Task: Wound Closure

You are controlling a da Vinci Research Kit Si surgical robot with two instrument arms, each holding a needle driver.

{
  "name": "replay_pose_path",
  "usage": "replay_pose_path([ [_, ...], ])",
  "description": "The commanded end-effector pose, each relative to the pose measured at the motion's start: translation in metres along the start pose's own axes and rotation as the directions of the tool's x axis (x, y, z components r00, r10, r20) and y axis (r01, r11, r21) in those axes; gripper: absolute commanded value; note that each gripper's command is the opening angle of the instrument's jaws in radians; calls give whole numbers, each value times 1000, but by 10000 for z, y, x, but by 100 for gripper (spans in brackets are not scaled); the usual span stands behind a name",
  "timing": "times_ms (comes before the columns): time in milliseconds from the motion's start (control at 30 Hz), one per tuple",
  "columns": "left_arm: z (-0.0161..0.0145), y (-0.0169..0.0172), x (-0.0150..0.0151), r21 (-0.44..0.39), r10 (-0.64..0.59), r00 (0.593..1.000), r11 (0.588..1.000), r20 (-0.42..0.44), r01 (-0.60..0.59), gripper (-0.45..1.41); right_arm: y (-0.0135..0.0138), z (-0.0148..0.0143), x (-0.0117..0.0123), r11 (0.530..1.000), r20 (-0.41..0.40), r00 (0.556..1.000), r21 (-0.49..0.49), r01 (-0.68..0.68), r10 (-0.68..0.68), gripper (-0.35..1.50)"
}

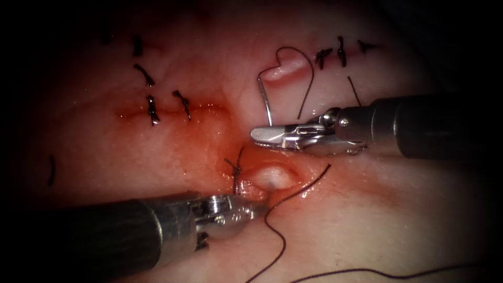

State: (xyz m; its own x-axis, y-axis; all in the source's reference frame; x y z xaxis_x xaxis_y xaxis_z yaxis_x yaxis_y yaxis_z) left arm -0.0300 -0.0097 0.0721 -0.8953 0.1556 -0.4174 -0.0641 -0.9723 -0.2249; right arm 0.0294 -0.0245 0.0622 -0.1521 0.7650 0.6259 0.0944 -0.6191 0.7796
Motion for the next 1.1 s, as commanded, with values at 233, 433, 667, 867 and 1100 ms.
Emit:
replay_pose_path([
  [233, -11, -9, -1, -5, 2, 1000, 1000, 2, -2, -6, -19, 11, 26, 896, -195, 877, -15, 444, -439, 135],
  [433, -13, -8, -2, -6, 2, 1000, 1000, 2, -2, -6, -45, -3, 54, 686, -146, 672, -224, 692, -726, 145],
  [667, -12, -8, -2, -5, 2, 1000, 1000, 2, -2, -6, -69, -8, 64, 372, 53, 422, -381, 846, -905, 146],
  [867, -13, -8, -2, -5, 2, 1000, 1000, 2, -2, -6, -76, -12, 65, 218, 138, 309, -452, 865, -941, 143],
  [1100, -12, -7, -1, -4, 1, 1000, 1000, 3, -1, -6, -108, -38, 78, 160, 140, 265, -510, 845, -954, 145],
])
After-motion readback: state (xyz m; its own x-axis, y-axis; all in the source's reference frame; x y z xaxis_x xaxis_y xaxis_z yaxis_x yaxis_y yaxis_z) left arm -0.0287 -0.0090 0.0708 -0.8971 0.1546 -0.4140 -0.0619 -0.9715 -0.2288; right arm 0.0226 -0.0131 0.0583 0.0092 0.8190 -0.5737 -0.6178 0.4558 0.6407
